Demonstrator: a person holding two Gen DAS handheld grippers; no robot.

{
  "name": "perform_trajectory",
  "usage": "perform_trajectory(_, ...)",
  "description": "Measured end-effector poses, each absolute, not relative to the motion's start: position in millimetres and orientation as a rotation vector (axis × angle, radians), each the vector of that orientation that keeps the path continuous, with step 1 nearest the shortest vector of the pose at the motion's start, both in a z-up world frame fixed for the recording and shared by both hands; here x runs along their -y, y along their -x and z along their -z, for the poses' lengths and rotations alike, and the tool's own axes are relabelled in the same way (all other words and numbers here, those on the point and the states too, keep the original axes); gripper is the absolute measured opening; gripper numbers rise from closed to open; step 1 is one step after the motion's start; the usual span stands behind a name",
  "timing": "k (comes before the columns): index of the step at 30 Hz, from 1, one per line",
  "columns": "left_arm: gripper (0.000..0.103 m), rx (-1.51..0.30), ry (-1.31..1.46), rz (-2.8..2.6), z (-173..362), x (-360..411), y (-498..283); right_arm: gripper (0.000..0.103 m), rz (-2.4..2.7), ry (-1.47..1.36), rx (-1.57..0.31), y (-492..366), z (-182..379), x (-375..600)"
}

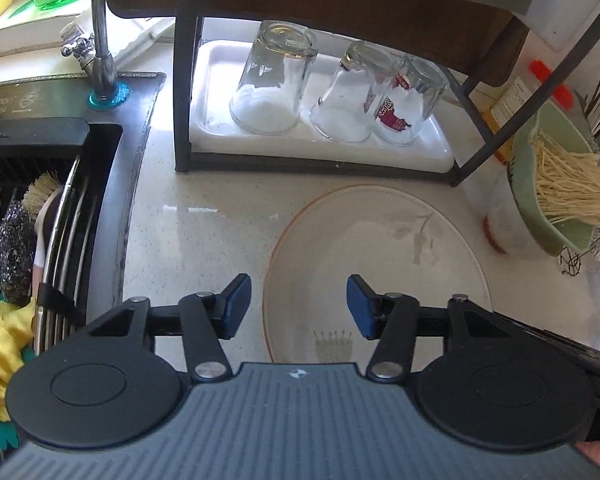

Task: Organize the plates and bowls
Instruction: 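Close both grippers on the rim of that leaf-pattern plate, then lift the gripped leaf-pattern plate off the counter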

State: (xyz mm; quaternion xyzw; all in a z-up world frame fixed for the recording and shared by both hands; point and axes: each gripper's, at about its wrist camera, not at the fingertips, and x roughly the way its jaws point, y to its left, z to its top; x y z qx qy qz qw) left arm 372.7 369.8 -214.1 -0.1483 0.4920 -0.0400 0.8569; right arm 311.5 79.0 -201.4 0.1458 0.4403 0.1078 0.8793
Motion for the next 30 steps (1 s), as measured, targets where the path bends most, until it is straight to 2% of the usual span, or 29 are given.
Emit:
perform_trajectory(1,0.051,-1.034,0.309,0.086,215,-370,-375,0.022,-0.225,-0.307,-0.920,-313,202,-79)
perform_trajectory(2,0.039,-1.036,0.309,0.088,216,-371,-377,0.018,-0.226,-0.308,-0.921,-313,203,-79)
perform_trajectory(4,0.029,-1.053,0.318,0.083,220,-374,-381,0.014,-0.225,-0.312,-0.926,-314,204,-79)
perform_trajectory(8,0.021,-1.069,0.332,0.093,226,-379,-385,0.012,-0.225,-0.329,-0.923,-314,205,-79)
perform_trajectory(20,0.022,-1.103,0.314,0.183,226,-387,-388,0.012,-0.254,-0.391,-0.938,-313,200,-71)
perform_trajectory(30,0.022,-1.036,0.350,0.233,178,-384,-372,0.013,-0.277,-0.386,-0.931,-298,169,-60)
